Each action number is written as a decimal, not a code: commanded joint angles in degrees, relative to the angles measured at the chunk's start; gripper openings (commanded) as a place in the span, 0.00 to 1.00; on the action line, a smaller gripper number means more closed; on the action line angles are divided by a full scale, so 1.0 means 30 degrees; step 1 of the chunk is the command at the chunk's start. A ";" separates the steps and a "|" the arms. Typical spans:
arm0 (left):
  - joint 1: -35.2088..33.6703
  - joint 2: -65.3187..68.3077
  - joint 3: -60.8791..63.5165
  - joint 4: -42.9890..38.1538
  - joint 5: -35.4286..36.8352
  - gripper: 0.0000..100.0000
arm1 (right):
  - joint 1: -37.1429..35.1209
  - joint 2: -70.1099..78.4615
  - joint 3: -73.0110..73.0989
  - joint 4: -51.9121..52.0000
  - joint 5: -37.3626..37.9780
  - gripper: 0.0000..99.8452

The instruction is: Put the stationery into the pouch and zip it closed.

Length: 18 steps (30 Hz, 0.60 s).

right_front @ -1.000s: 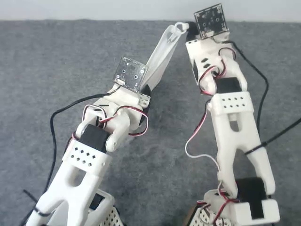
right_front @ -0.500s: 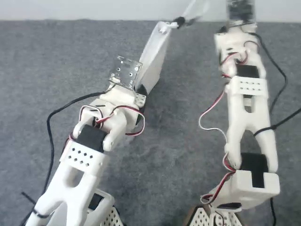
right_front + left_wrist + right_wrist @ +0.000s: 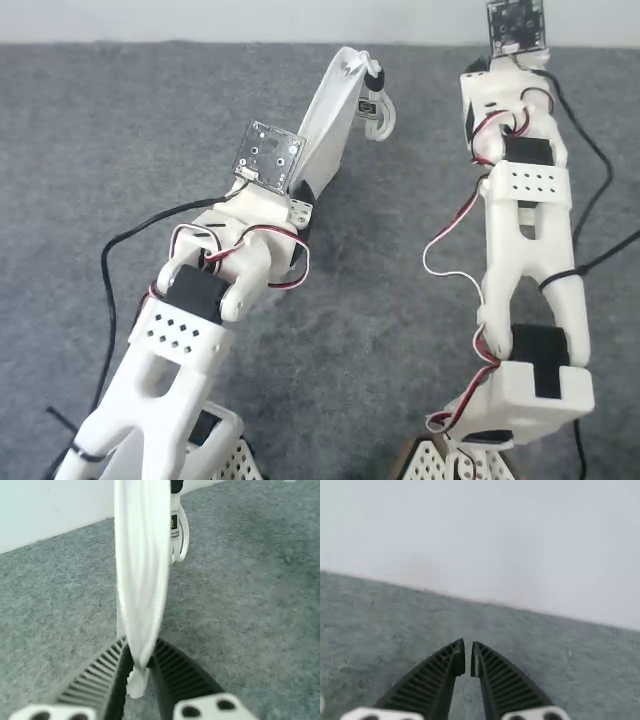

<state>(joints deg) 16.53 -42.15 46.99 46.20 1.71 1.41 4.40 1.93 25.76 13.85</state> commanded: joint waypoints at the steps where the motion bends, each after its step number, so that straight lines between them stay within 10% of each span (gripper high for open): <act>1: -0.0176 -0.0029 0.0132 0.0059 0.0293 0.01 | -0.0718 -0.2418 -0.1201 0.1568 -0.0176 0.01; 18: 0.2315 -0.0059 -0.2623 0.4484 0.0352 0.18 | -0.2242 -1.1179 0.3194 0.9158 0.0029 0.01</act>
<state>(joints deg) 22.51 -41.27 44.70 56.66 1.80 -4.22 -20.84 7.65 52.84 13.93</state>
